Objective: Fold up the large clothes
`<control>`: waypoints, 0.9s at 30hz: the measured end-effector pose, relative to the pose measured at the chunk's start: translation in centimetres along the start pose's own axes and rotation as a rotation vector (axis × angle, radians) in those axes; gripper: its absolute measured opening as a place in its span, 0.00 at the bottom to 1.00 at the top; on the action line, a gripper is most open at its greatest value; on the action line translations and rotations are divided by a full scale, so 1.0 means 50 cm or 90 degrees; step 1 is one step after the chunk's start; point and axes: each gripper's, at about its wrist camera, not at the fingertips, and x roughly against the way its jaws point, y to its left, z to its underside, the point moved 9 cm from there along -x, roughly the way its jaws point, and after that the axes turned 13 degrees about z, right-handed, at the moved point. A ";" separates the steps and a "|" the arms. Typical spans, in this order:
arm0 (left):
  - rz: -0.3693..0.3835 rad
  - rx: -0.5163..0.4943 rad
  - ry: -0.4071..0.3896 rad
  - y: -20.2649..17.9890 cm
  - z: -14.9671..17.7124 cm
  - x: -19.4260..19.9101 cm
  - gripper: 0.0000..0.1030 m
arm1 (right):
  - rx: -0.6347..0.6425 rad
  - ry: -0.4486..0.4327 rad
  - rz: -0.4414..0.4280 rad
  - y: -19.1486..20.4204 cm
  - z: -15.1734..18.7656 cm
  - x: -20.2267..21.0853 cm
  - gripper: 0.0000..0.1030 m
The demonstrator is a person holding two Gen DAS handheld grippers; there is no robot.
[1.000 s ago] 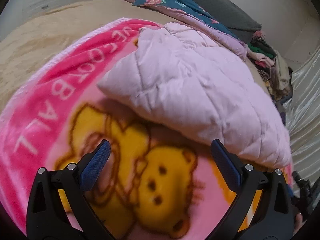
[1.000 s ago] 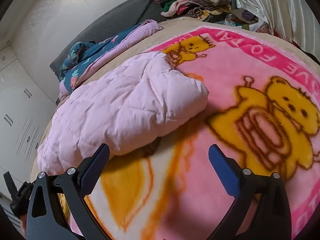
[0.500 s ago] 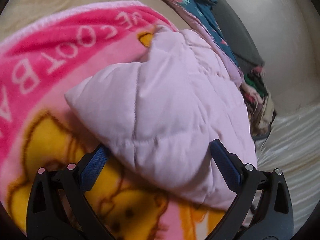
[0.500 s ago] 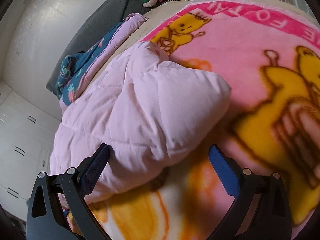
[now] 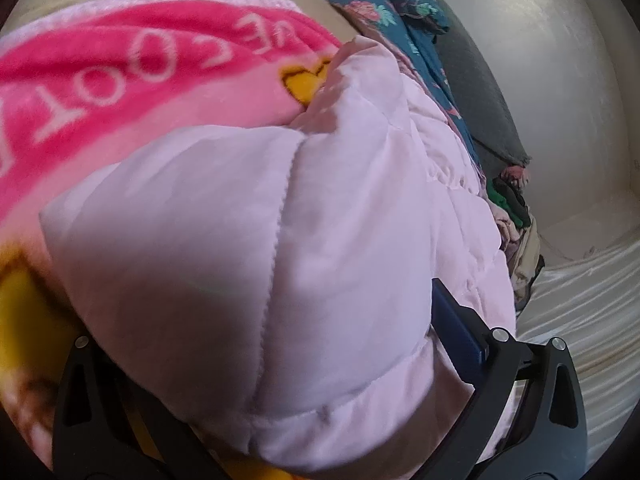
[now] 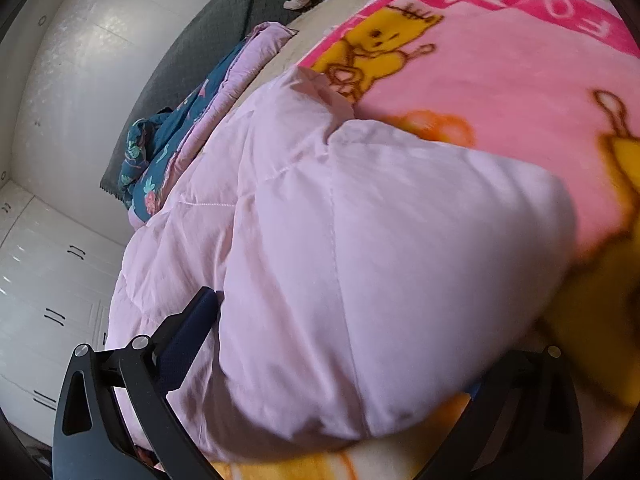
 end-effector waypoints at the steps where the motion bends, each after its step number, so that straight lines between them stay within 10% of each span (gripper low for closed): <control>1: -0.002 -0.009 0.000 -0.003 0.001 -0.004 0.92 | -0.001 -0.002 -0.001 0.002 -0.001 -0.002 0.96; 13: -0.036 -0.130 0.011 -0.038 -0.010 -0.009 0.64 | 0.120 -0.065 -0.045 0.056 0.002 0.042 0.51; 27: -0.064 -0.294 -0.005 -0.147 -0.010 0.040 0.31 | 0.311 -0.159 0.005 0.130 0.019 0.131 0.36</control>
